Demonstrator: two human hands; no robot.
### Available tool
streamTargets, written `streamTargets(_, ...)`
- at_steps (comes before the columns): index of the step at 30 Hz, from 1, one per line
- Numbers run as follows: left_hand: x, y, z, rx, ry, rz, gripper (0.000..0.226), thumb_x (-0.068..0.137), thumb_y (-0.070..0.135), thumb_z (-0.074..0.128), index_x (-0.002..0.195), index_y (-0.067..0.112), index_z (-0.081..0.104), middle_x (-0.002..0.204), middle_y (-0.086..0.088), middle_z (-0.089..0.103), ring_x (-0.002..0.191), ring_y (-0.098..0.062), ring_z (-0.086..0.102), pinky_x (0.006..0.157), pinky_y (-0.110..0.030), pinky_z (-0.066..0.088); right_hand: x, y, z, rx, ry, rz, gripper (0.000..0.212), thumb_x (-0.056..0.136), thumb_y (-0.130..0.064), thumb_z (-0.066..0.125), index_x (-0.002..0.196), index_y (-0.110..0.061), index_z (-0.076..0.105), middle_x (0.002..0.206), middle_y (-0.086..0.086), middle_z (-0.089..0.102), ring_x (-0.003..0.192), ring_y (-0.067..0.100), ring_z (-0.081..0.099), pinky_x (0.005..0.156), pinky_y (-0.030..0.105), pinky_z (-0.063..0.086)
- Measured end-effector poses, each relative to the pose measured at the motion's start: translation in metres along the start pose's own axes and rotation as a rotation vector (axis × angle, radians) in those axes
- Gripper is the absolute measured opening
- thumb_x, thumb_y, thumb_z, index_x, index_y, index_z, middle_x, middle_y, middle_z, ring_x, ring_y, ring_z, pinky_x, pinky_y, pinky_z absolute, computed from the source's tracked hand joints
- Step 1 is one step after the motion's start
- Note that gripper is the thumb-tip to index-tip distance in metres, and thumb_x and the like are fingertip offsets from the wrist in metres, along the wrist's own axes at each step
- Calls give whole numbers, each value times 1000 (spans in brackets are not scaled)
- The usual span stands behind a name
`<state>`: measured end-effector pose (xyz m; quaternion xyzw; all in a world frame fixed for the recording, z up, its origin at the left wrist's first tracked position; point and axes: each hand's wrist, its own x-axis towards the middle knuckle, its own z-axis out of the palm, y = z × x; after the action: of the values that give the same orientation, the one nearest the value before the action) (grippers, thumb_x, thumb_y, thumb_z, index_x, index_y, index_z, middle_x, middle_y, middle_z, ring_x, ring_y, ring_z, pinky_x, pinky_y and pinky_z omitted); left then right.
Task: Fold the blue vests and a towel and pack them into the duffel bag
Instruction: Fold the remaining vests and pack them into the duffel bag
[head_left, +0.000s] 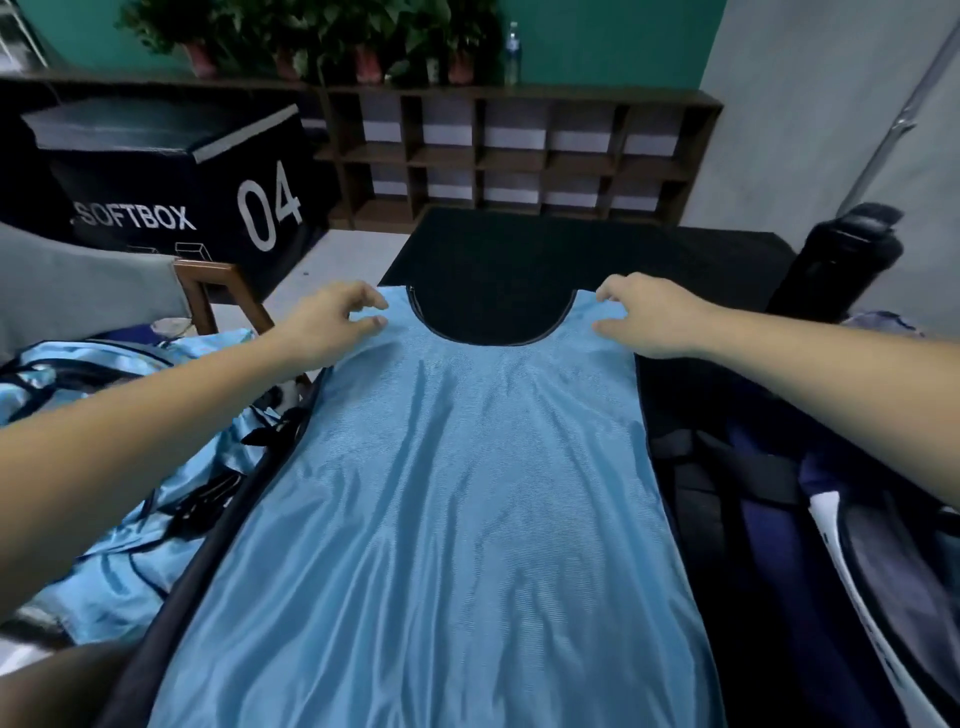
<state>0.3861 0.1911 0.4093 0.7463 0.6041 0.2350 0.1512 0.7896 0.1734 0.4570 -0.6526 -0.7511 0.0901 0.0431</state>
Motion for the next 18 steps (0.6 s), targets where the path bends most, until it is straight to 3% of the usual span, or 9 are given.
streamTargets(2, -26, 9, 2, 69, -41, 59, 22, 105, 30, 65, 127, 29, 63, 135, 1, 59, 127, -20, 56, 100, -30, 38, -29, -17, 6, 0, -31, -53, 55, 101, -41, 62, 151, -23, 49, 148, 7, 52, 130, 32, 56, 108, 48, 48)
streamTargets(4, -54, 18, 5, 100, -62, 101, 24, 105, 24, 63, 129, 28, 62, 134, 2, 56, 117, -20, 58, 94, -30, 38, -61, -32, 15, -59, -53, -129, 53, 100, -41, 61, 150, -27, 49, 144, 5, 52, 128, 31, 56, 109, 47, 46)
streamTargets(9, -125, 28, 13, 131, -93, 200, 23, 101, 18, 68, 121, 29, 63, 121, 7, 53, 103, -18, 58, 89, -36, 46, -145, -55, 37, -253, -123, -325, 33, 99, -31, 60, 130, -25, 51, 121, -1, 46, 110, 27, 52, 95, 43, 45)
streamTargets(13, -159, 9, 8, 206, -107, 251, 27, 94, 8, 67, 106, 31, 59, 107, 9, 53, 102, -20, 58, 88, -44, 53, -187, -50, 47, -335, -228, -330, 16, 96, -27, 56, 109, -24, 47, 107, -3, 45, 100, 25, 53, 83, 41, 42)
streamTargets(18, -179, -13, -9, 337, -183, 228, 38, 91, 5, 63, 108, 38, 53, 109, 13, 51, 106, -20, 57, 86, -45, 50, -202, -35, 46, -482, -247, -274, 20, 97, -33, 53, 100, -31, 33, 103, -6, 37, 114, 27, 56, 87, 41, 40)
